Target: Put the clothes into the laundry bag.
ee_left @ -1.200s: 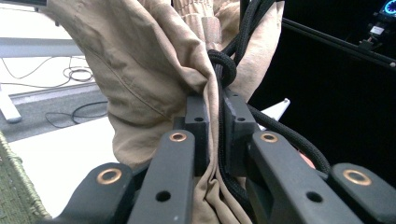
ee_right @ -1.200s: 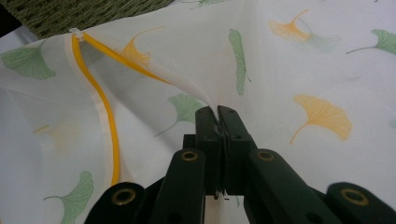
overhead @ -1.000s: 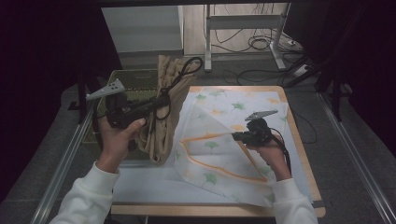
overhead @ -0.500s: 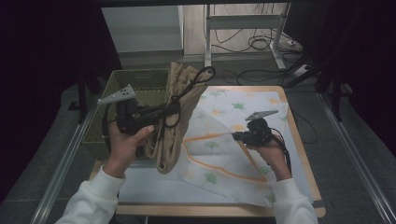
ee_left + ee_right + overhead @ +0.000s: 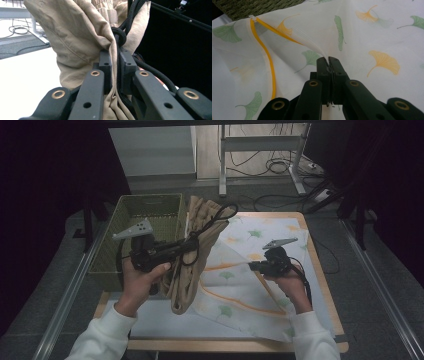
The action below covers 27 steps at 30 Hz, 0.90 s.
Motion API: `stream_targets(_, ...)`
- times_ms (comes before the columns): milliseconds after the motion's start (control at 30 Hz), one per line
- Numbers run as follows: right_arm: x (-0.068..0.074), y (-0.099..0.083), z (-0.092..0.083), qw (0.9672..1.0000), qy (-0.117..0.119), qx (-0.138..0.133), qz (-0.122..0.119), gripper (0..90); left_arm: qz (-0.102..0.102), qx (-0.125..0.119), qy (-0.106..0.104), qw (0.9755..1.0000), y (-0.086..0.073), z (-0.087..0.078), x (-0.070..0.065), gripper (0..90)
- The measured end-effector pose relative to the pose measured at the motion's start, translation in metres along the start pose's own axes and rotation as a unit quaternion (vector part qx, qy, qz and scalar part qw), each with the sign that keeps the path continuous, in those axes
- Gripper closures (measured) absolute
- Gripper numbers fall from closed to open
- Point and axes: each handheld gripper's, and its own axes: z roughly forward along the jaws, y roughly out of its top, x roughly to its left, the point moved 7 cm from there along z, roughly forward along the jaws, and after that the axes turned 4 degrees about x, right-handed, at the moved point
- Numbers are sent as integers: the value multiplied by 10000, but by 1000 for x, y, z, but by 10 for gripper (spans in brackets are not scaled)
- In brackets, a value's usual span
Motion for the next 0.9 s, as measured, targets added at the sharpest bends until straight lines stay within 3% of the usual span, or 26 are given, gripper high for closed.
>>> stream_targets(900,-1,1,-1,10000,-3,-27,-2,863,21,349,-153,9993,-27,15,-9,832)
